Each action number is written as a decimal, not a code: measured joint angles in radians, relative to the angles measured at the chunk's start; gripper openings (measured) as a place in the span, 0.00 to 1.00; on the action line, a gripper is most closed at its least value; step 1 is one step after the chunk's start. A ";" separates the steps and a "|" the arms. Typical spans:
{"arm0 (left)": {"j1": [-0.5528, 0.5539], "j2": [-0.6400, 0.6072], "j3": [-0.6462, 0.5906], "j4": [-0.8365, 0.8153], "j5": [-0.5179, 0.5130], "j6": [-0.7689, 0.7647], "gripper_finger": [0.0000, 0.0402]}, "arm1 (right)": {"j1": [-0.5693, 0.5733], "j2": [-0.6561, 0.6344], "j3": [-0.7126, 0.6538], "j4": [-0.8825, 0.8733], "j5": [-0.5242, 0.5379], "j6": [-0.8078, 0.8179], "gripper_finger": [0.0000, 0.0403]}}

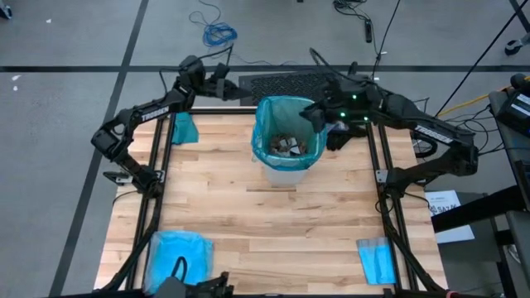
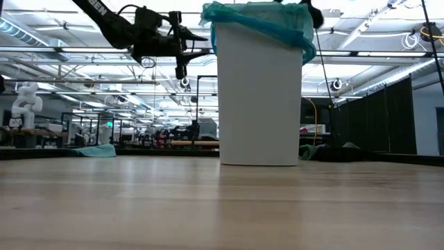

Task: Place trash/remove bag and relplace
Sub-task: Remove the blue trash bag from the trash bin

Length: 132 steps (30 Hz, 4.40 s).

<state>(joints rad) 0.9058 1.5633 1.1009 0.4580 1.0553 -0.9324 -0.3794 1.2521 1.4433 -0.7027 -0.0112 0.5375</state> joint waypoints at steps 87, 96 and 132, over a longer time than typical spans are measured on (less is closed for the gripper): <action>-0.062 0.012 0.243 -0.419 0.068 0.223 0.00 | -0.031 -0.650 -1.254 1.140 0.056 0.705 0.36; -0.064 0.014 0.242 -0.478 0.010 0.261 0.00 | -0.031 -0.639 -1.426 1.477 0.081 0.833 0.36; -0.088 0.013 0.250 -0.461 -0.052 0.257 0.00 | 0.007 -0.405 -1.231 1.465 0.040 0.741 0.11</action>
<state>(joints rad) 0.8177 1.5764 1.3507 -0.0035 1.0037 -0.6755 -0.3721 0.8467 0.2127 0.7626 0.0292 1.2780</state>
